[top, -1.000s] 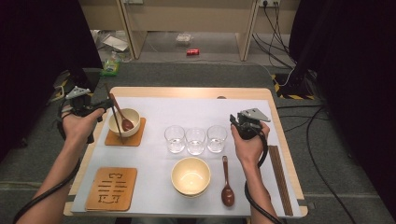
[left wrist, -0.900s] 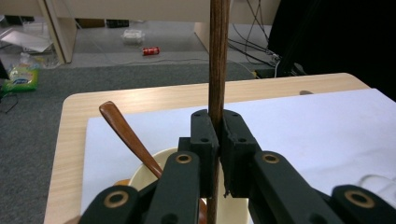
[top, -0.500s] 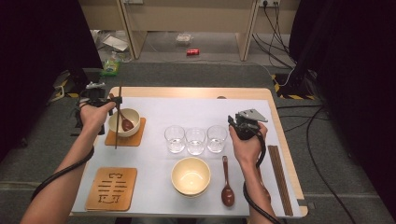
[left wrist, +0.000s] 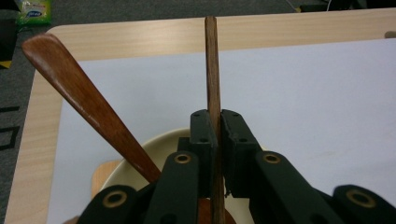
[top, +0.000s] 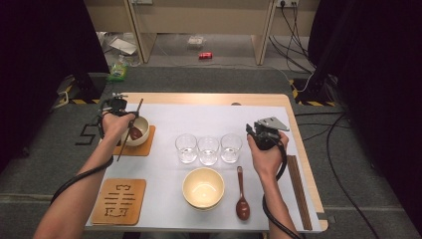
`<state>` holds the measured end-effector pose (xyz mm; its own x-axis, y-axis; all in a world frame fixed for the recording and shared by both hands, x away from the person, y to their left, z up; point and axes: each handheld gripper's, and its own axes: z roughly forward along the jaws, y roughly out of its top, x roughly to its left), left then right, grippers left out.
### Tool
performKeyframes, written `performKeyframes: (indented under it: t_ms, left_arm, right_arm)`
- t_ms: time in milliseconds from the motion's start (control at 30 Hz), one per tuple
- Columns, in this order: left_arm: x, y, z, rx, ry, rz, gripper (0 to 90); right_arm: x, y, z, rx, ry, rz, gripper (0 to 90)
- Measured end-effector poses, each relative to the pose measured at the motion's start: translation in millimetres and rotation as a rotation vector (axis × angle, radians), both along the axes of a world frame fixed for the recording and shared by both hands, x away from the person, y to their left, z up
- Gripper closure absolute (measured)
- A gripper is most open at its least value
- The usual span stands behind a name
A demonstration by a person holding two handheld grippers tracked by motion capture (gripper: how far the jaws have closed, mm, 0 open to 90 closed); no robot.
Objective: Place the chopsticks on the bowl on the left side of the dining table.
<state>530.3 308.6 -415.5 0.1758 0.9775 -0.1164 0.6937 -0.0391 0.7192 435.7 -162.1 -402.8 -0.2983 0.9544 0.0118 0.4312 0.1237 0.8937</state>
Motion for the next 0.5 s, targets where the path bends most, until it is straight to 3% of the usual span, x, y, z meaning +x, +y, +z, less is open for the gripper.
performKeyframes:
  t_ms: [333, 500]
  left_arm:
    - [-1.5, 1.0, -8.0, -0.004, 0.035, 0.005, 82.5]
    - [-3.9, 3.8, -7.5, -0.005, 0.035, -0.004, 74.8]
  right_arm:
    - [-0.4, -1.2, -1.5, 0.0, 0.004, -0.001, 66.0]
    - [0.1, -1.1, -2.0, 0.002, 0.012, -0.002, 65.3]
